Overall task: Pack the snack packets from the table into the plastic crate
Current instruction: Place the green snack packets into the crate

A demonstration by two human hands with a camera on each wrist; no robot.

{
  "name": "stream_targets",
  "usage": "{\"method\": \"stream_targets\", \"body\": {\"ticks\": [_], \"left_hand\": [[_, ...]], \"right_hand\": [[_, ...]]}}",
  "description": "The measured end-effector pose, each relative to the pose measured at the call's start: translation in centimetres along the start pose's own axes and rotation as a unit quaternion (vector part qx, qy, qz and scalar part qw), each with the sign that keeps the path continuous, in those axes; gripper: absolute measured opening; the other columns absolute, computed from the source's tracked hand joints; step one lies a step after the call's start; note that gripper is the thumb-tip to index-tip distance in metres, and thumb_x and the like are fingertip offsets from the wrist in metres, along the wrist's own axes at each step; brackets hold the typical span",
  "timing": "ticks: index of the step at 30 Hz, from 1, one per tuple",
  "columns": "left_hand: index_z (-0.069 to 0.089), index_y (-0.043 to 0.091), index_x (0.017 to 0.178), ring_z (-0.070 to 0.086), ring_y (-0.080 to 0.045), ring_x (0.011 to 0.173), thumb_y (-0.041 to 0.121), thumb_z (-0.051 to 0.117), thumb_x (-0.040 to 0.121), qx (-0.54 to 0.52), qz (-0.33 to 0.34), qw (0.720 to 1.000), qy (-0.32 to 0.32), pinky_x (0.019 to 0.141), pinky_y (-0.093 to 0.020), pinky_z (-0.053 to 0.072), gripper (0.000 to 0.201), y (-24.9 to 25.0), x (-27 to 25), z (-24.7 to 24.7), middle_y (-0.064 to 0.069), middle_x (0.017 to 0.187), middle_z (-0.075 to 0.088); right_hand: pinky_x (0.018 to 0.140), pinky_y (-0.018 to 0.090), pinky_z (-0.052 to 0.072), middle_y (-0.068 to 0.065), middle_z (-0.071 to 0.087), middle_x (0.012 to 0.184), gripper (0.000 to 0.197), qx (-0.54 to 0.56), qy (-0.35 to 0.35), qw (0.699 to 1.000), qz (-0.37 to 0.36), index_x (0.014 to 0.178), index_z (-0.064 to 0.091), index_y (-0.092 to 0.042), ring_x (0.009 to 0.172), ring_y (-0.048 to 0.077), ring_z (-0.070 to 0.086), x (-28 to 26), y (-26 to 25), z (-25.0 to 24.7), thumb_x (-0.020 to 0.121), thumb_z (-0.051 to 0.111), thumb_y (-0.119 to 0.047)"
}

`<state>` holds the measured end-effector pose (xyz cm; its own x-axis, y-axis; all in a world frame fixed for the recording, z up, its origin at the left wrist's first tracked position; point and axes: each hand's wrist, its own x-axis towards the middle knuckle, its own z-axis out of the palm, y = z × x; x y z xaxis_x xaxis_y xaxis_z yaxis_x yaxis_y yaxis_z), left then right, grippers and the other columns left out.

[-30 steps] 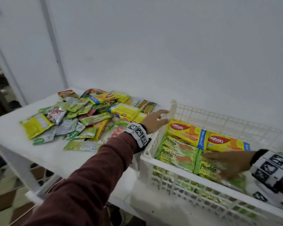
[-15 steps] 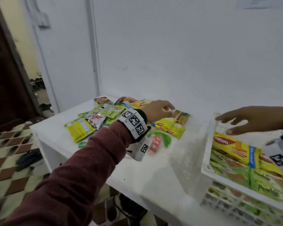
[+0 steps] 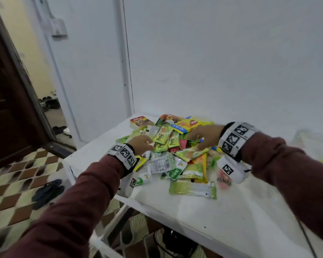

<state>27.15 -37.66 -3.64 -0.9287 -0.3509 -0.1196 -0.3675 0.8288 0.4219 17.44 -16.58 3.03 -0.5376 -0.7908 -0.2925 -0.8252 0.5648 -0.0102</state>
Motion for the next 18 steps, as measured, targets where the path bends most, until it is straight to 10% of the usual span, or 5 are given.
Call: {"method": "stream_targets", "body": {"ticks": [11,16,18], "left_hand": [[0.044,0.011,0.134,0.044,-0.027,0.126,0.028,0.055,0.091,0.001,-0.003,1.000,0.004,0.101,-0.034,0.037,0.047,0.0,6.5,2.4,-0.013,0.139,0.042],[0.042,0.008,0.134,0.046,-0.031,0.121,0.039,0.056,0.088,0.075,0.007,0.997,0.032,0.097,-0.038,0.043,0.058,1.7,9.8,2.5,-0.017,0.132,0.048],[0.031,0.011,0.141,0.041,-0.031,0.127,0.045,0.059,0.085,0.091,-0.005,0.996,0.014,0.102,-0.040,0.040,0.072,2.2,11.1,2.9,-0.016,0.137,0.042]], "right_hand": [[0.098,0.031,0.040,0.005,0.032,0.148,0.078,-0.044,-0.089,0.995,-0.001,0.144,0.031,-0.020,0.133,0.022,0.036,8.4,1.3,5.0,0.077,0.069,-0.005],[0.057,0.013,0.040,0.005,0.044,0.126,0.058,-0.052,-0.116,0.991,-0.036,0.132,0.041,-0.012,0.090,0.016,0.050,9.9,2.5,4.7,0.080,0.067,-0.007],[0.061,0.019,0.045,0.008,0.049,0.118,0.044,-0.057,-0.108,0.991,-0.048,0.122,0.046,-0.009,0.084,0.018,0.051,10.6,3.2,4.7,0.082,0.064,-0.012]]}}
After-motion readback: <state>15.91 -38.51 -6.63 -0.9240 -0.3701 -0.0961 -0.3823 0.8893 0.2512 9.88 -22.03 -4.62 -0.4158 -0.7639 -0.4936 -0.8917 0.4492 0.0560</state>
